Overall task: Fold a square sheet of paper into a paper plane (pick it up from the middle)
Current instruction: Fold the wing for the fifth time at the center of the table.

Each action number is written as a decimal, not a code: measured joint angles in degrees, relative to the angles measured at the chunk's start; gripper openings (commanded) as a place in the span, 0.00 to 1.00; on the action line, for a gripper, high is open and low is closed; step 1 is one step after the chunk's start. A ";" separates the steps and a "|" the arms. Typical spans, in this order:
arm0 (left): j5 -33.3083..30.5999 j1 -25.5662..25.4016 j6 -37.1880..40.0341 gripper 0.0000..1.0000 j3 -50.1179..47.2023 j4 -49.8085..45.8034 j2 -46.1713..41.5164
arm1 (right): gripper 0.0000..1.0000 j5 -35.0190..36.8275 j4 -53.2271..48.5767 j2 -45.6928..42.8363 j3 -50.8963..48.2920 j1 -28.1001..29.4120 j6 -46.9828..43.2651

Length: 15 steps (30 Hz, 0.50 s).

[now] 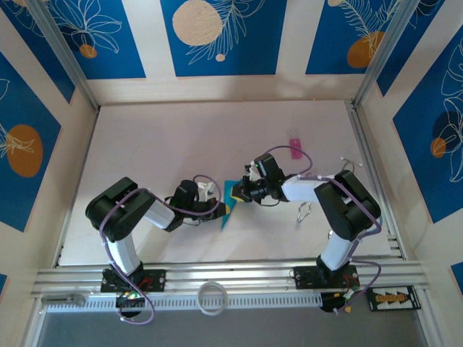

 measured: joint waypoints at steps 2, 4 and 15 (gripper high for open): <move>0.00 0.07 -0.22 0.00 0.00 -0.13 0.00 | 0.08 0.02 0.02 0.61 0.39 -0.04 -0.02; 0.00 0.13 -0.44 0.00 0.09 -0.44 -0.02 | 0.08 0.00 0.11 1.18 0.57 -0.13 -0.02; 0.26 0.37 -1.53 0.00 1.31 -3.30 0.02 | 0.08 -1.18 0.61 3.10 0.66 -1.44 -0.02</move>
